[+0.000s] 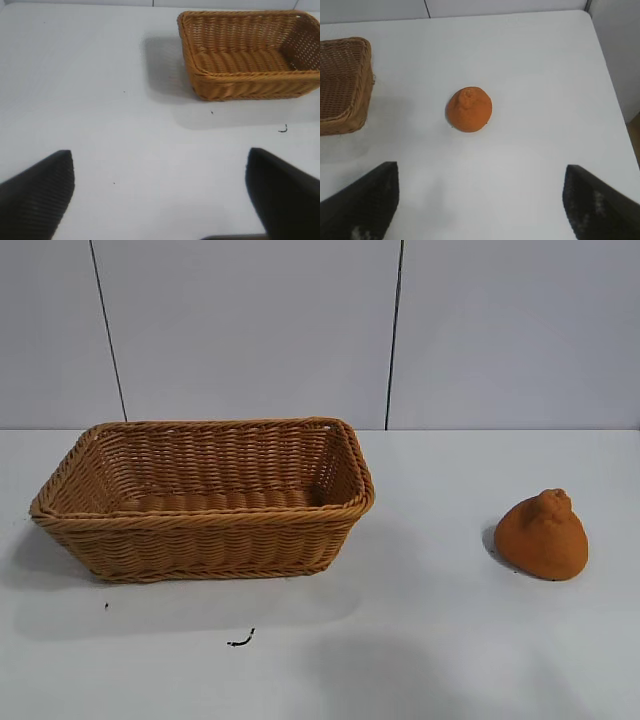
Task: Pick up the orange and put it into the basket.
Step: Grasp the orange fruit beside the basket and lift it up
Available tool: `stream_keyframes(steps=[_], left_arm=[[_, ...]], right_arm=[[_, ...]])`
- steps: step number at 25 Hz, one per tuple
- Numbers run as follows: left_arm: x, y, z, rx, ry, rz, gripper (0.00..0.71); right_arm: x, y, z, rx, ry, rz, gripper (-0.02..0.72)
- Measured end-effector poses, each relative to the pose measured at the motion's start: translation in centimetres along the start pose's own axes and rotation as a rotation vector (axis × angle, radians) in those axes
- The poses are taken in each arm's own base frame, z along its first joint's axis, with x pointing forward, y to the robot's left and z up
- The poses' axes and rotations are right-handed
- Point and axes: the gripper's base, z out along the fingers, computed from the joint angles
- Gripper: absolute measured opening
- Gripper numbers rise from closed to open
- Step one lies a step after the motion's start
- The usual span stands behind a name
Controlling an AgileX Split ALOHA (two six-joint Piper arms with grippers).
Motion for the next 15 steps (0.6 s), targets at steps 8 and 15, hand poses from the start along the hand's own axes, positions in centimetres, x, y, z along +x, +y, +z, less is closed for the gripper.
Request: stream_keyframes(steps=[8, 15], left_arm=[[0.0, 0.0, 0.0, 0.0, 0.0, 0.0, 0.666], [0.0, 0.0, 0.0, 0.0, 0.0, 0.0, 0.666]], right_arm=[[-5.1, 0.2, 10.4, 0.012, 0.219, -0.008, 0.613], [-5.1, 0.2, 19.3, 0.001, 0.392, 0.001, 0.613]])
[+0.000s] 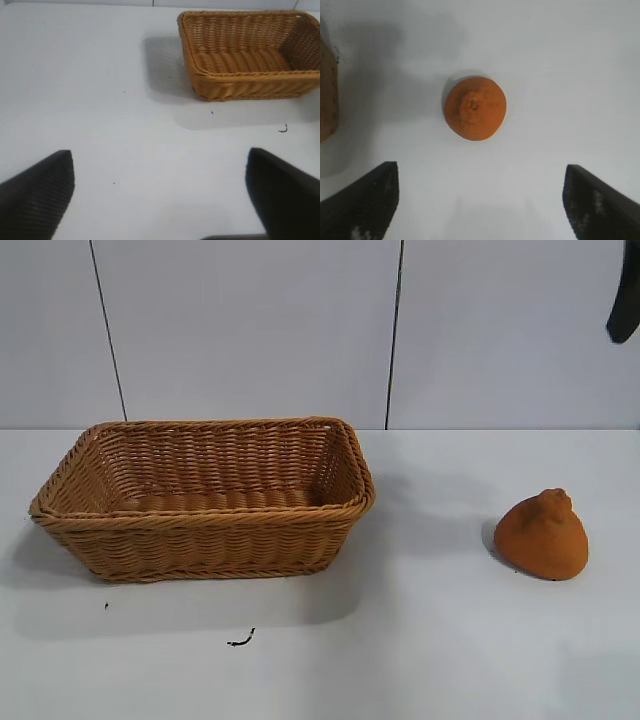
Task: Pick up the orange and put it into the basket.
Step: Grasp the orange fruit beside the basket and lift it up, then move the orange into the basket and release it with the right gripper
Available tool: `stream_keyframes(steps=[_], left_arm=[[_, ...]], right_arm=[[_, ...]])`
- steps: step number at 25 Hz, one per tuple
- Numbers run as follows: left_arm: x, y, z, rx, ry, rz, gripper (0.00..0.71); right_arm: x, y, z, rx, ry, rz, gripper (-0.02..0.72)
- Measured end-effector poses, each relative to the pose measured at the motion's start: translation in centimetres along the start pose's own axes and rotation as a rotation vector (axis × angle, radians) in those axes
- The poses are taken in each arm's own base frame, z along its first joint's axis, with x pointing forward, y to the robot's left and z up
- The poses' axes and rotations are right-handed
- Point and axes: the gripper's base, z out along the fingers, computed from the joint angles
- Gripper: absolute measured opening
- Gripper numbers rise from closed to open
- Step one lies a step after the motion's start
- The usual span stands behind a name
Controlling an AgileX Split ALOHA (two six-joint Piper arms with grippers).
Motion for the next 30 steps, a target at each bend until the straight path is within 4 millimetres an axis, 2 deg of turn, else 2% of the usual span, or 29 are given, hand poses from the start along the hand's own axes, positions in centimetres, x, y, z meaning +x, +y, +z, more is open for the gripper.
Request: stream_keyframes(steps=[7, 12, 14, 16, 21, 26, 30], left_arm=[[0.0, 0.0, 0.0, 0.0, 0.0, 0.0, 0.666], [0.0, 0.0, 0.0, 0.0, 0.0, 0.0, 0.666], [0.0, 0.0, 0.0, 0.0, 0.0, 0.0, 0.666], [0.0, 0.0, 0.0, 0.0, 0.0, 0.0, 0.666], [0.0, 0.0, 0.0, 0.0, 0.0, 0.0, 0.666], [0.0, 0.0, 0.0, 0.0, 0.0, 0.0, 0.666], [0.0, 0.0, 0.0, 0.0, 0.0, 0.0, 0.666]], right_arm=[[-0.4, 0.0, 7.3, -0.007, 0.116, 0.013, 0.613], [-0.4, -0.1, 10.7, -0.002, 0.143, 0.031, 0.613], [-0.2, -0.2, 11.4, 0.0, 0.157, 0.035, 0.586], [-0.2, -0.2, 11.6, 0.0, 0.159, 0.036, 0.493], [-0.4, -0.1, 11.0, -0.004, 0.148, 0.037, 0.048], [-1.8, 0.2, 8.1, -0.011, 0.1, 0.022, 0.043], [-4.1, 0.5, 3.9, -0.018, 0.023, 0.008, 0.043]])
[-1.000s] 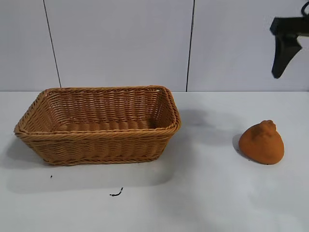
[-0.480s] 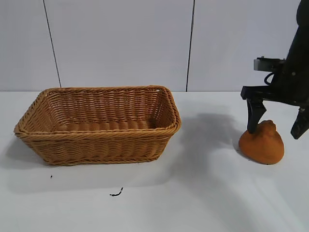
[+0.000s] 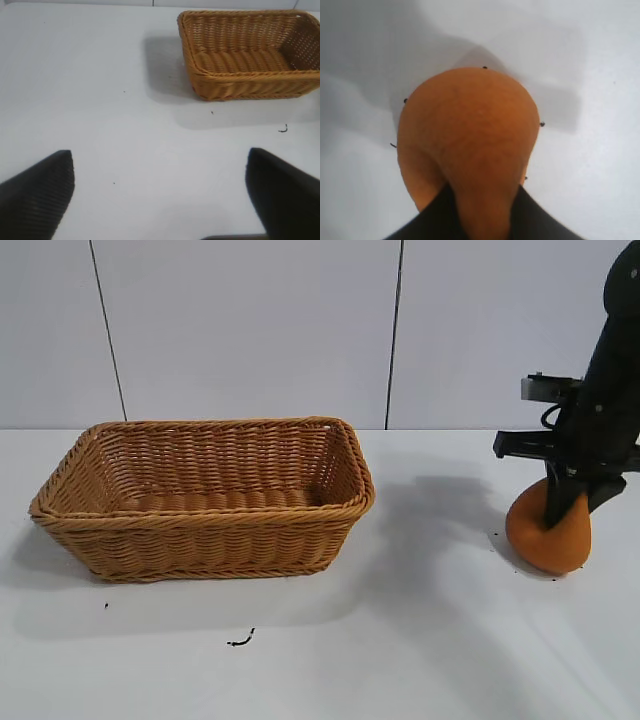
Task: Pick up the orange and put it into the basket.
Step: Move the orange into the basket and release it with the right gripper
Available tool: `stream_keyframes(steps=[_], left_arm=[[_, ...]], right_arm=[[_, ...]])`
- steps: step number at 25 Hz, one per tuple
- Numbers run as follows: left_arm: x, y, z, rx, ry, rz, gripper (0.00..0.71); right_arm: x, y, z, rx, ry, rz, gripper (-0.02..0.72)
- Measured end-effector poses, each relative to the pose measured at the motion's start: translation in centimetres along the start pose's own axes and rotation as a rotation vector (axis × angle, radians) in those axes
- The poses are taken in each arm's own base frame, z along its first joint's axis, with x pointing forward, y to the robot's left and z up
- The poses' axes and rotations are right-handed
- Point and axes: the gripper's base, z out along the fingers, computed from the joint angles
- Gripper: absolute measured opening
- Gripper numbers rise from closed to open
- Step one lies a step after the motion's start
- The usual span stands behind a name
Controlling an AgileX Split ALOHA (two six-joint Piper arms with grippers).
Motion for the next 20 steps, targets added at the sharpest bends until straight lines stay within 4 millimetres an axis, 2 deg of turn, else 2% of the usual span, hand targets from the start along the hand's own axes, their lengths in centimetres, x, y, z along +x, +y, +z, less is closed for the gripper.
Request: stream_keyframes(steps=[2, 3, 4, 5, 9, 12, 14, 20], left_arm=[[0.0, 0.0, 0.0, 0.0, 0.0, 0.0, 0.666], [0.0, 0.0, 0.0, 0.0, 0.0, 0.0, 0.666], [0.0, 0.0, 0.0, 0.0, 0.0, 0.0, 0.666], [0.0, 0.0, 0.0, 0.0, 0.0, 0.0, 0.666], [0.0, 0.0, 0.0, 0.0, 0.0, 0.0, 0.666], [0.0, 0.0, 0.0, 0.0, 0.0, 0.0, 0.666], [0.0, 0.0, 0.0, 0.0, 0.0, 0.0, 0.666], [0.0, 0.0, 0.0, 0.0, 0.0, 0.0, 0.666]], right_arm=[[-1.0, 0.3, -2.5, -0.006, -0.036, -0.006, 0.043], [-1.0, 0.3, -2.5, -0.006, -0.036, -0.006, 0.043], [-2.1, 0.5, -4.8, -0.011, -0.076, -0.012, 0.043], [-2.5, 0.6, -5.8, -0.014, -0.093, -0.014, 0.043], [-3.5, 1.8, -8.5, -0.021, -0.155, -0.04, 0.043], [-3.6, 3.7, -9.3, -0.036, -0.181, -0.078, 0.043], [-3.3, 5.7, -9.3, -0.05, -0.18, -0.117, 0.043], [-1.6, 13.1, -8.5, -0.108, -0.184, -0.254, 0.043]])
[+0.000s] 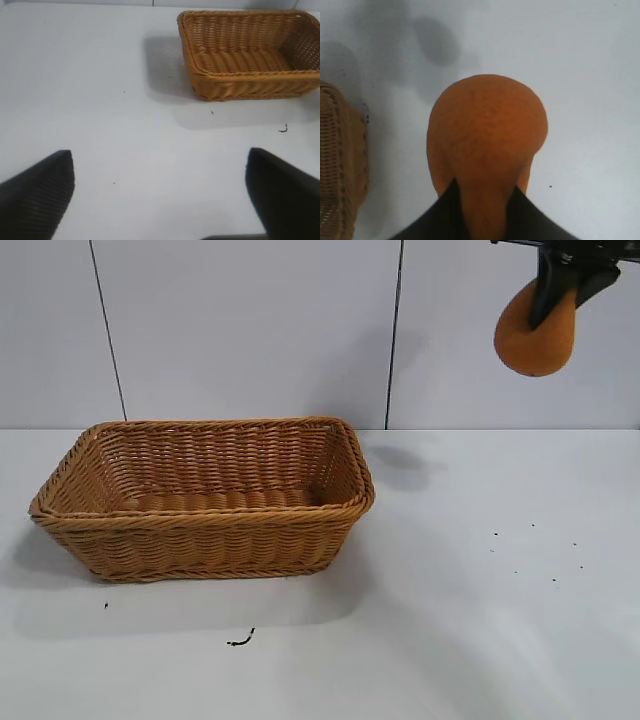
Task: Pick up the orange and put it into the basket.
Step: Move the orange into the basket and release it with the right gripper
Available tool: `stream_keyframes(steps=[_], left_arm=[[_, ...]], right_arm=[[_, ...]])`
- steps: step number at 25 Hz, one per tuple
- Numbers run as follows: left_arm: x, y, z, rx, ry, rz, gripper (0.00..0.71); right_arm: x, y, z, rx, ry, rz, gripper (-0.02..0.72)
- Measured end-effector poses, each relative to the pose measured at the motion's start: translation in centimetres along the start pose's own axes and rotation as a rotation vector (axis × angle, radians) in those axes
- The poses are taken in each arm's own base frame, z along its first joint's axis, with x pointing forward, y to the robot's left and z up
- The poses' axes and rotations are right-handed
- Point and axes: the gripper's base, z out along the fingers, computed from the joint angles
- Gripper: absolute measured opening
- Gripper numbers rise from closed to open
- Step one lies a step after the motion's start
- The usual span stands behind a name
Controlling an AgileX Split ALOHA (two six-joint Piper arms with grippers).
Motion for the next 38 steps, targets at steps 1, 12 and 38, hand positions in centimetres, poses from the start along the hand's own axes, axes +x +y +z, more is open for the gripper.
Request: stream_keyframes(steps=[1, 12, 38], left_arm=[[0.0, 0.0, 0.0, 0.0, 0.0, 0.0, 0.666], [0.0, 0.0, 0.0, 0.0, 0.0, 0.0, 0.666], [0.0, 0.0, 0.0, 0.0, 0.0, 0.0, 0.666]], right_arm=[[0.1, 1.4, 0.4, -0.013, -0.001, -0.024, 0.043], [2.4, 13.7, 7.6, -0.134, -0.033, -0.196, 0.043], [0.7, 15.2, 7.8, -0.048, 0.042, -0.248, 0.632]])
